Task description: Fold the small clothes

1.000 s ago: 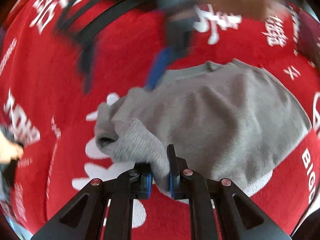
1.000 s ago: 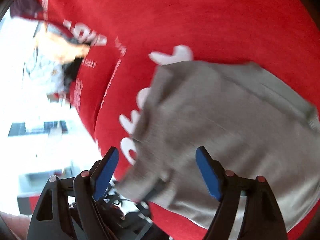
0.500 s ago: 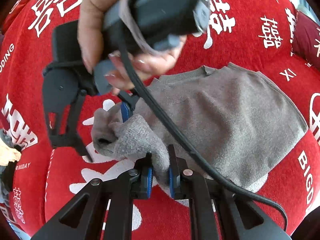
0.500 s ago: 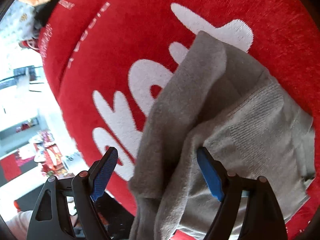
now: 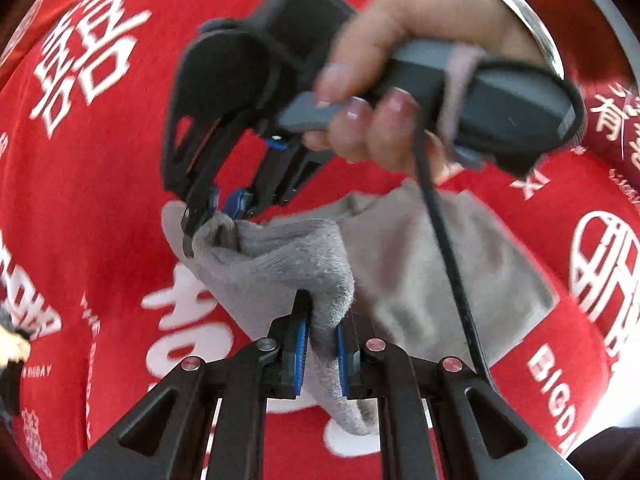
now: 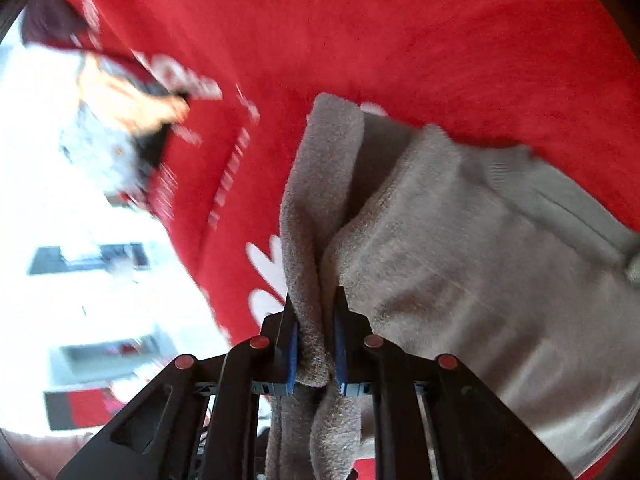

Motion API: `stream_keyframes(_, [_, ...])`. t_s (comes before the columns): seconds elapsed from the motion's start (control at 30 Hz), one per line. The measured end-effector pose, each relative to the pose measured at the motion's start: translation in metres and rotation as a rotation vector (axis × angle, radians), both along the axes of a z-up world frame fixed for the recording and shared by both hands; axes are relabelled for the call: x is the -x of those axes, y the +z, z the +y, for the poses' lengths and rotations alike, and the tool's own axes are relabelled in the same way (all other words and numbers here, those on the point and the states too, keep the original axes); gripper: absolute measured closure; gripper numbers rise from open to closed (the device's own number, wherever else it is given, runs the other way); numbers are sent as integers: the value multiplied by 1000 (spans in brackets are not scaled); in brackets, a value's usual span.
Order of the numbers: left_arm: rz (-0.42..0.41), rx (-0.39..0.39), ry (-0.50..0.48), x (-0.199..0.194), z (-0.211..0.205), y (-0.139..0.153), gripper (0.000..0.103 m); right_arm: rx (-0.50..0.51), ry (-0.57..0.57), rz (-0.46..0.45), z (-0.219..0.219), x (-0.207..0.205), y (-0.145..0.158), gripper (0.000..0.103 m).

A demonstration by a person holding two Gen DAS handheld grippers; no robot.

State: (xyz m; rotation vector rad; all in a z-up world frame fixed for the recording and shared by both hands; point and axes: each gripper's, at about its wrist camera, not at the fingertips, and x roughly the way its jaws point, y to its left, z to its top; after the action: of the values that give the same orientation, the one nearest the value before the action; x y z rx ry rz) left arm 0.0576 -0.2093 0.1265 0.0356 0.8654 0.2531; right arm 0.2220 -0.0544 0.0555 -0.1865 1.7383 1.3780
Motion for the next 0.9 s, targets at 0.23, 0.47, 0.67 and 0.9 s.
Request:
stream_keyframes(0.23, [-61,19,-208,-33,-63,39,89,-187,-273,32,-127,-72,50,87])
stream_keyframes(0.47, [-3,75,-375,-68,-124,16,89,-182,-530,29,-255,-116,30,87])
stream_keyframes(0.67, [113,106,-445,-82,-158,-32,89,-12,-642,39,-318,-129,-48,87])
stream_keyframes(0.9, [197,154,-401,-79,-160,-51,89,72,-621,3,-315,-124,-85,83])
